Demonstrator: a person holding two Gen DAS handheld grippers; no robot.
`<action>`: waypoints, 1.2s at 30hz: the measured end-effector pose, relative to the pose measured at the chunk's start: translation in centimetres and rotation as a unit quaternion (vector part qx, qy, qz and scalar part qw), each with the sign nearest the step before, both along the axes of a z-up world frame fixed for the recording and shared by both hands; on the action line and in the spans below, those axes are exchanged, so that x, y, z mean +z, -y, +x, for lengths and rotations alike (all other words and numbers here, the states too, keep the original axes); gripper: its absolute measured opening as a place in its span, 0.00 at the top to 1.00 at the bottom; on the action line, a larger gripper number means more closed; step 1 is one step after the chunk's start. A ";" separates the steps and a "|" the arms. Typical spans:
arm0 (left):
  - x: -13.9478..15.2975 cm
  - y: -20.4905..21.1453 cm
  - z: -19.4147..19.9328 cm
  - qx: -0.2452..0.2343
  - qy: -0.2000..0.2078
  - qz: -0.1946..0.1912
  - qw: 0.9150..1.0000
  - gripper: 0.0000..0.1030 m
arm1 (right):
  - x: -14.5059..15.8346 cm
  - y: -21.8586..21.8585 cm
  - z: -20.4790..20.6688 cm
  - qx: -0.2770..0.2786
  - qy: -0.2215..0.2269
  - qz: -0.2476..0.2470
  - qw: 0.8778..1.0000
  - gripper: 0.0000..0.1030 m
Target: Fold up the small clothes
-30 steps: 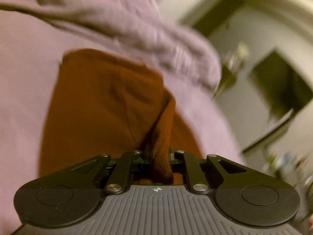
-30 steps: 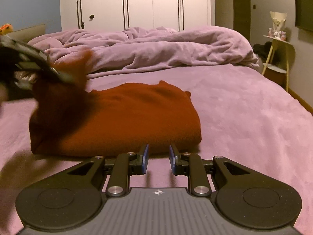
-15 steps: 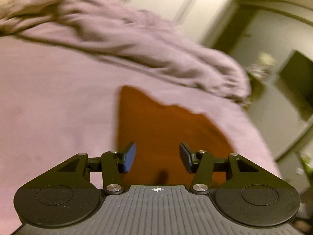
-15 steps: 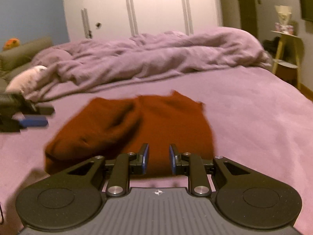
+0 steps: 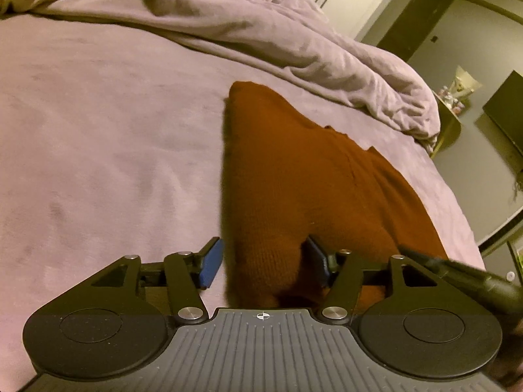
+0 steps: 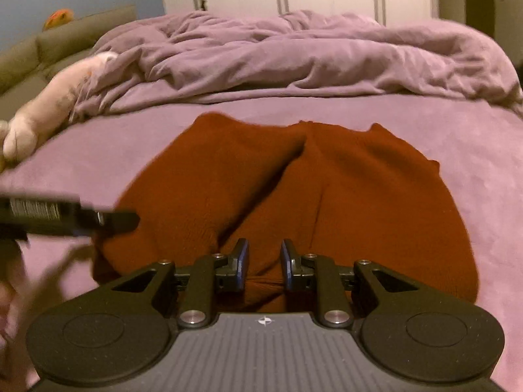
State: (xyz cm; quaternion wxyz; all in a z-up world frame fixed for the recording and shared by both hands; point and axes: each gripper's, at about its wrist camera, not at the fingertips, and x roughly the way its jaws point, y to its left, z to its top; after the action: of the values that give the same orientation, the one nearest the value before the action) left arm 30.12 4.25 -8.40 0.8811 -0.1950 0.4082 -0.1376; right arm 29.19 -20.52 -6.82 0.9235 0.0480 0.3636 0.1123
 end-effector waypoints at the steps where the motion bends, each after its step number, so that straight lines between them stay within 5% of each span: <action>1: -0.1 -0.2 0.0 0.003 -0.003 -0.008 1.000 0.38 | 0.6 0.5 0.3 -0.004 -0.001 0.029 1.000 0.73; 6: -0.2 0.1 -0.2 0.002 -0.002 -0.005 1.000 0.38 | 1.2 2.1 3.9 0.005 -0.032 0.163 0.986 0.45; 10: 0.1 0.5 -0.3 -0.003 0.003 0.014 1.000 0.36 | -0.9 1.0 7.0 0.011 -0.084 0.187 0.979 0.48; 12: 0.3 0.6 -0.3 -0.004 0.006 0.024 1.000 0.34 | -1.4 0.5 7.3 0.012 -0.085 0.194 0.977 0.64; 13: 0.5 0.7 -0.5 -0.005 0.010 0.030 1.000 0.33 | -1.2 0.2 7.4 0.011 -0.078 0.182 0.980 0.85; 14: 1.0 0.7 -0.8 -0.002 0.022 0.037 0.999 0.33 | -0.8 -0.1 7.3 0.008 -0.069 0.162 0.984 0.88; 17: 2.8 0.7 -2.1 0.035 0.068 0.069 0.995 0.34 | 1.3 -1.0 6.1 0.027 -0.019 0.089 0.995 0.90; 20: 2.9 1.4 -1.5 0.022 0.066 0.082 0.994 0.34 | 2.9 -0.9 5.3 0.029 0.015 0.023 0.999 0.90; 25: 1.2 2.6 0.0 -0.009 0.025 0.054 0.998 0.32 | 0.5 0.2 6.0 0.014 -0.022 -0.031 0.999 0.90; 28: 1.0 2.5 0.0 -0.011 0.027 0.059 0.998 0.30 | -0.9 1.4 6.3 0.006 -0.038 0.000 0.999 0.86; 32: 0.8 1.7 0.0 -0.009 0.021 0.052 0.998 0.30 | 0.9 3.9 5.4 -0.034 -0.038 0.049 0.998 0.54; 36: 0.7 1.9 0.0 -0.002 0.018 0.045 0.999 0.30 | -0.2 6.4 5.7 -0.057 -0.078 0.109 0.989 0.52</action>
State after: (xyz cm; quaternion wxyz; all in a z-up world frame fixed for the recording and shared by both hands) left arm 30.08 2.32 -7.73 0.8960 -0.1520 0.3980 -0.1248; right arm 34.89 -26.93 -7.04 0.8865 0.1772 0.4169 0.0947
